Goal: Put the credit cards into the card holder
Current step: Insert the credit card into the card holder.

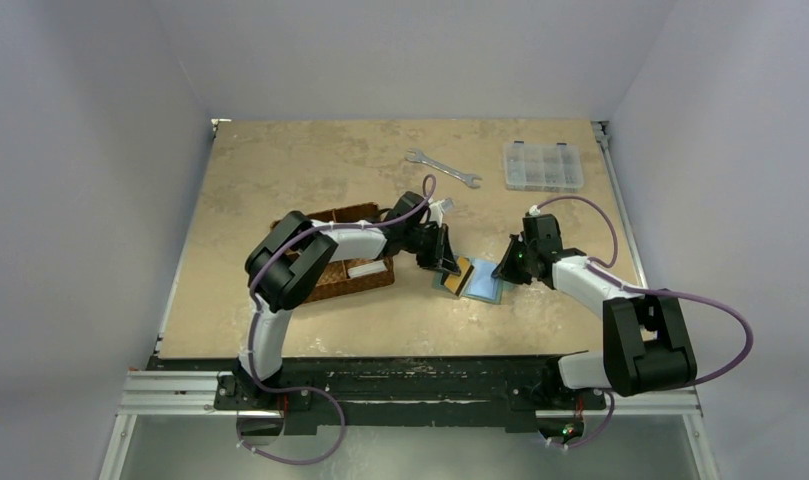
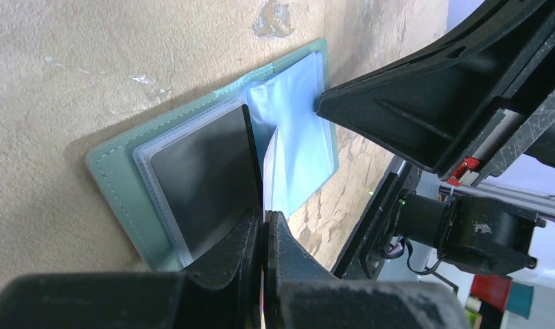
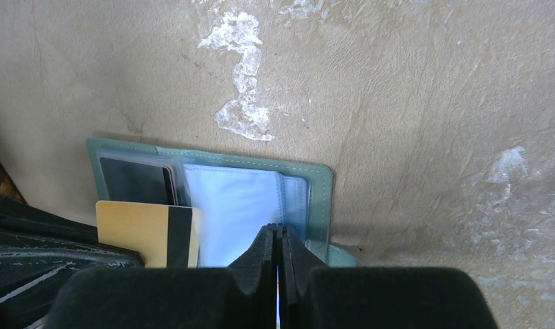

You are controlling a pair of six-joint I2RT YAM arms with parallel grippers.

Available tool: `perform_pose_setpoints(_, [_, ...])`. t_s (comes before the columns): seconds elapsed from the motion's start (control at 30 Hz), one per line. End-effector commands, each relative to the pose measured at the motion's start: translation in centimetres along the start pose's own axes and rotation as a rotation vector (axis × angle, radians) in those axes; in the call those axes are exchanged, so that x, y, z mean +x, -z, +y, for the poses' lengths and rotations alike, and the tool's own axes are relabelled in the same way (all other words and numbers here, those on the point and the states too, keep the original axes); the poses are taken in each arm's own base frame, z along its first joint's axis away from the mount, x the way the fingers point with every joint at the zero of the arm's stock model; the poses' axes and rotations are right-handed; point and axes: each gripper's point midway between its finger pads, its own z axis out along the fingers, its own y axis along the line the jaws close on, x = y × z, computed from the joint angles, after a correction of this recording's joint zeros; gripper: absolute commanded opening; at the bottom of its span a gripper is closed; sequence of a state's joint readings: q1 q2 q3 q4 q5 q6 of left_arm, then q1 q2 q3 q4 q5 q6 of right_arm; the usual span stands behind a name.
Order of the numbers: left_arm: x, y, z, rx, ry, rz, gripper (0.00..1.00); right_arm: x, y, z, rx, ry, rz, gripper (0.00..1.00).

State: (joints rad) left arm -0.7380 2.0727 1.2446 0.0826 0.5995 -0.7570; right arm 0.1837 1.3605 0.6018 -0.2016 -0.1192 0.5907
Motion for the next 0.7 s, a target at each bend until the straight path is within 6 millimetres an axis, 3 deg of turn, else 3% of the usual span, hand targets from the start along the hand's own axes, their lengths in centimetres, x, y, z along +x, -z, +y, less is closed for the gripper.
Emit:
perform_pose_setpoints(0.0, [-0.9, -0.7, -0.9, 0.056, -0.001, -0.017, 0.0, 0.2, -0.3, -0.9, 0.034, 0.007, -0.008, 0.03])
perform_pose_setpoints(0.23, [-1.4, -1.1, -2.2, 0.148, 0.01, -0.051, 0.0, 0.1, -0.2, -0.7, 0.016, 0.015, -0.01, 0.03])
perform_pose_setpoints(0.67, [-2.2, -1.5, -2.3, 0.185, 0.058, -0.13, 0.0, 0.1, -0.1, -0.4, 0.001, 0.028, -0.01, 0.03])
